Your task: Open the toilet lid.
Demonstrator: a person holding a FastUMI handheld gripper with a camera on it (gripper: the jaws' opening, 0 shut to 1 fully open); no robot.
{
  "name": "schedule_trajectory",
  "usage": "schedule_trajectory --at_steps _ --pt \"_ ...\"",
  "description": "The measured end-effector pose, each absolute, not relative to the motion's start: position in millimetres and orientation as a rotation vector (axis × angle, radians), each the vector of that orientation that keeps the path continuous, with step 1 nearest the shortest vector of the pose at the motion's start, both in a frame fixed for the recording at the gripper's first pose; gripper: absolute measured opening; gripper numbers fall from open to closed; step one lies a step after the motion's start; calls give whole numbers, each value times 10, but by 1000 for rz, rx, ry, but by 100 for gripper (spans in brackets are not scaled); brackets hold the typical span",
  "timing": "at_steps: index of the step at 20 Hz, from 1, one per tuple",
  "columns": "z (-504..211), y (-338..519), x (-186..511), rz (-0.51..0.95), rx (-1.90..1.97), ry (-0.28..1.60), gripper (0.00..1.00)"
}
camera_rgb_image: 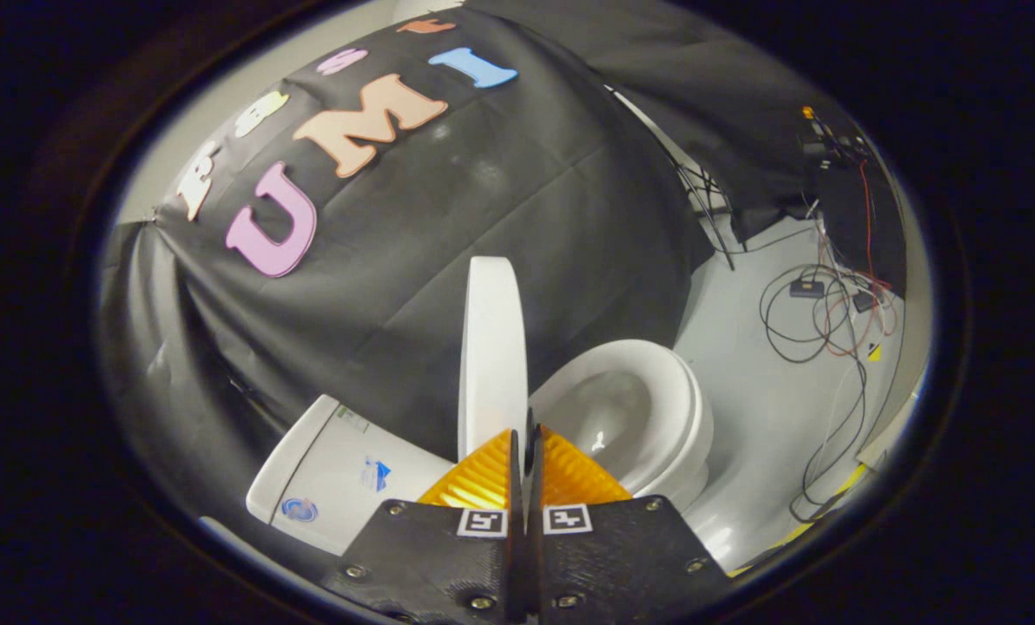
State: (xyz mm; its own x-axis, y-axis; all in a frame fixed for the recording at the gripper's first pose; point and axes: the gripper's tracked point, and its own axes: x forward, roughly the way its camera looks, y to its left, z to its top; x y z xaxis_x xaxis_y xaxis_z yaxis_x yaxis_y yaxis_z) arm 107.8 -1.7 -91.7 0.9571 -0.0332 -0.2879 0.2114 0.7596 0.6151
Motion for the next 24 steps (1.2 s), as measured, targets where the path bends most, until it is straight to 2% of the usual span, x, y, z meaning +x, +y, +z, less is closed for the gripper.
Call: schedule_trajectory --at_steps 24 --pt "-347 671 1001 -41 503 245 1"
